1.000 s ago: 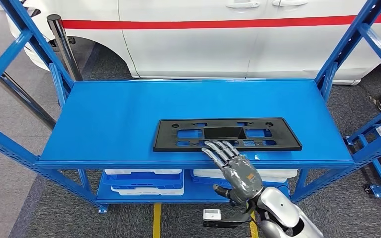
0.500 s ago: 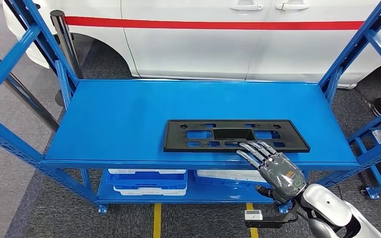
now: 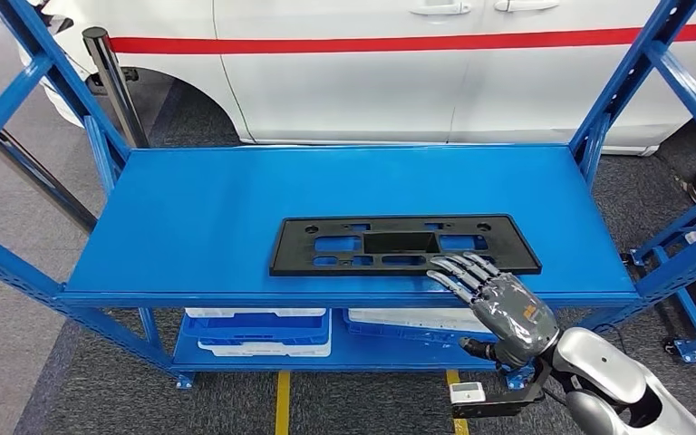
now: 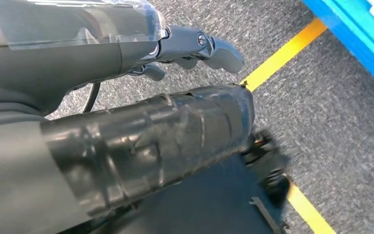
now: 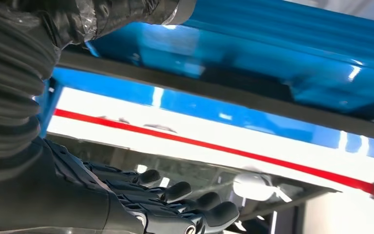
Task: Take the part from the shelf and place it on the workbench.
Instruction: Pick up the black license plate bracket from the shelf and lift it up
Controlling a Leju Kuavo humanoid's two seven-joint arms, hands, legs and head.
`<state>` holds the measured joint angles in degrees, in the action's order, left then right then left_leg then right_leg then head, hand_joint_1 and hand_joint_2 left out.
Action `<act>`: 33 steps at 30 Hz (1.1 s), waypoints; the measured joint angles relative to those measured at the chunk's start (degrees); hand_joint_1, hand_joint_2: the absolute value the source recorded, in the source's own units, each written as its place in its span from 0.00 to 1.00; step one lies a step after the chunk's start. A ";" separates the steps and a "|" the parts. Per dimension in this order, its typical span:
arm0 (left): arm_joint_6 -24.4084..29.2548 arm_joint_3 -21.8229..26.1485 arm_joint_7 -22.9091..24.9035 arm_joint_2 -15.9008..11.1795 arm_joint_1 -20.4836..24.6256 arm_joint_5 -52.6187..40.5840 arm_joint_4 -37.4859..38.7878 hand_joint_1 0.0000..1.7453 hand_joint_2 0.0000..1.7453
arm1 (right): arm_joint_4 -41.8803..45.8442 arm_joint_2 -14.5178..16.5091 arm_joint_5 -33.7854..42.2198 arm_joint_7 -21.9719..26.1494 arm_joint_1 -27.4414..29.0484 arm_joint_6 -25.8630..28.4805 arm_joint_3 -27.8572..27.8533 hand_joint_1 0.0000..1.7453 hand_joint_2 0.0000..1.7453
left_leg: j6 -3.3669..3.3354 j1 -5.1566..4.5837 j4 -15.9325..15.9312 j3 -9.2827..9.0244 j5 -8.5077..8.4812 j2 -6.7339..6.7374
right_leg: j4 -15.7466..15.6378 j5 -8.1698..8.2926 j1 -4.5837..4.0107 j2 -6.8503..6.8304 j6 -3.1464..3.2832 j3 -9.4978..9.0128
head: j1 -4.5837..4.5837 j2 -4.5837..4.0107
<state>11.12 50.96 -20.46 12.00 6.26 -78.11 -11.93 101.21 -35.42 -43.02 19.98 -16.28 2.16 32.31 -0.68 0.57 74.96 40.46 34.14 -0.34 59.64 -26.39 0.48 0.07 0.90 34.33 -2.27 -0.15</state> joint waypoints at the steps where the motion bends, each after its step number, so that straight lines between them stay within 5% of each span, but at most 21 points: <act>1: -0.09 -0.18 0.15 -0.01 0.06 -0.24 0.00 0.00 0.00 | -0.59 0.91 -0.21 0.28 -0.95 -0.29 0.55 0.00 1.00 | -0.31 -0.15 -0.80 -0.31 -1.17 0.00 | 0.04 0.00 -0.18 0.07 0.07 -0.02 | 0.00 0.00; 4: -0.31 -0.81 0.48 0.00 0.67 -0.78 0.00 0.00 0.00 | -2.95 3.82 -0.84 0.68 -5.21 -1.99 2.78 0.00 1.00 | -1.87 -1.08 -11.56 -5.19 -6.70 0.06 | 0.13 0.01 -0.50 0.24 0.09 -0.14 | -0.01 0.00; 6: -0.35 -1.10 0.61 0.03 1.18 -1.03 0.00 0.00 0.00 | -4.67 5.54 -0.83 0.53 -8.80 -3.68 4.63 0.00 1.00 | -2.31 -1.48 -15.52 -6.81 -7.64 0.15 | 0.17 0.15 -0.53 0.25 -0.19 0.09 | -0.01 0.00; 10: -0.45 -1.73 0.99 0.22 1.49 -1.33 0.00 0.00 0.00 | -8.81 9.02 0.39 -0.72 -16.86 -7.05 9.46 0.00 1.00 | -2.61 -1.21 -17.23 -7.33 -8.66 0.29 | 1.15 -0.41 -0.34 0.17 -1.18 0.82 | -0.03 0.00; 14: -0.50 -2.22 1.21 0.51 1.68 -1.37 0.00 0.00 0.00 | -12.39 10.78 0.83 -1.91 -22.98 -8.91 13.84 0.00 1.00 | -2.86 -1.02 -17.79 -7.34 -9.18 0.31 | 13.11 -6.40 0.20 0.08 -2.20 6.35 | -0.09 0.00; 15: -0.49 -2.26 1.27 0.54 1.61 -1.33 0.00 0.00 0.00 | -13.23 11.14 0.90 -2.15 -24.16 -9.35 15.05 0.00 1.00 | -2.80 -0.98 -17.73 -7.32 -9.14 0.31 | 14.95 -6.65 0.42 0.06 -2.44 7.26 | -0.09 0.00; 17: -0.47 -2.31 1.34 0.56 1.53 -1.27 0.00 0.00 0.00 | -14.60 11.77 1.19 -2.49 -25.94 -9.86 16.88 0.00 1.00 | -2.50 -0.74 -17.37 -7.33 -8.92 0.25 | 12.29 -4.07 0.86 0.01 -2.83 5.99 | -0.08 0.00; 19: -0.44 -2.34 1.37 0.57 1.51 -1.21 0.00 0.00 0.00 | -15.55 12.26 1.67 -2.79 -27.39 -9.96 17.95 0.00 1.00 | -1.86 -0.47 -16.70 -7.23 -8.45 0.10 | 4.92 -0.67 1.09 -0.02 -3.13 2.41 | -0.11 0.00; 21: -0.38 -2.36 1.40 0.56 1.48 -1.17 0.00 0.00 0.00 | -16.29 12.66 2.07 -3.02 -28.42 -9.85 18.71 0.00 1.00 | -1.20 -0.46 -16.12 -6.90 -8.13 -0.03 | 0.85 0.30 0.89 0.09 -2.70 0.58 | -0.12 0.00; 25: -0.34 -2.38 1.46 0.55 1.23 -1.16 0.00 0.00 0.00 | -17.53 13.32 2.65 -3.15 -29.10 -9.26 19.90 0.00 1.00 | -0.15 -0.33 -15.47 -6.34 -7.54 -0.05 | 0.35 0.33 0.50 0.16 -0.91 0.64 | -0.11 0.00; 27: -0.34 -2.40 1.45 0.55 1.20 -1.16 0.00 0.00 0.00 | -18.09 13.82 2.90 -3.15 -29.50 -8.90 20.35 0.00 1.00 | 0.23 -0.22 -11.37 -4.48 -4.97 -0.02 | 0.07 0.50 0.56 0.12 -0.15 0.58 | -0.10 0.00; 30: -0.34 -2.42 1.45 0.55 1.19 -1.16 0.00 0.00 0.00 | -19.38 14.77 3.10 -3.15 -29.48 -8.70 21.43 0.00 1.00 | 0.31 -0.23 -0.94 0.59 -0.89 0.00 | 0.08 0.43 0.09 0.10 0.26 0.58 | -0.11 0.00; 31: -0.34 -2.42 1.46 0.54 1.17 -1.16 0.00 0.00 0.00 | -19.86 15.05 3.16 -3.15 -29.41 -8.65 21.79 0.00 1.00 | 0.16 -0.26 0.10 1.25 -1.16 0.00 | 0.09 0.40 -0.08 0.11 0.31 0.56 | -0.11 0.00; 33: -0.34 -2.42 1.46 0.52 1.18 -1.16 0.00 0.00 0.00 | -20.57 15.47 3.25 -3.13 -29.39 -8.44 22.26 0.00 1.00 | -0.50 -0.45 -4.64 -0.77 -4.71 -0.01 | 0.11 0.33 -0.35 0.16 0.38 0.40 | -0.11 0.00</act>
<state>10.78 48.54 -19.00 12.53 7.43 -79.28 -11.93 80.64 -19.96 -39.77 16.86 -45.67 -6.28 54.57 -1.18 0.12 70.32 39.69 29.43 -0.35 59.75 -26.06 0.13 0.23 1.28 34.73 -2.38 -0.15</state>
